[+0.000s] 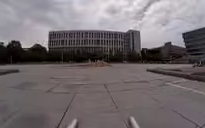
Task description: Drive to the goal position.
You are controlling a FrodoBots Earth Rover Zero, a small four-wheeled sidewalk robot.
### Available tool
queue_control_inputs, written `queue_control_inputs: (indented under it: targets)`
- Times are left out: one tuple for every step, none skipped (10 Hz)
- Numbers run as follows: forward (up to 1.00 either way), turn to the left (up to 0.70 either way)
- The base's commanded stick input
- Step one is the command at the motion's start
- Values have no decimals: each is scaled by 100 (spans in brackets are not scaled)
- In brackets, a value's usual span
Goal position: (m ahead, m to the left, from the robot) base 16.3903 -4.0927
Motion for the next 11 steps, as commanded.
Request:
queue_control_inputs:
  targets:
    - [70,0]
    - [70,0]
    - [70,0]
    - [70,0]
    - [70,0]
    - [70,0]
    - [70,0]
    - [70,0]
    - [70,0]
    - [70,0]
    - [70,0]
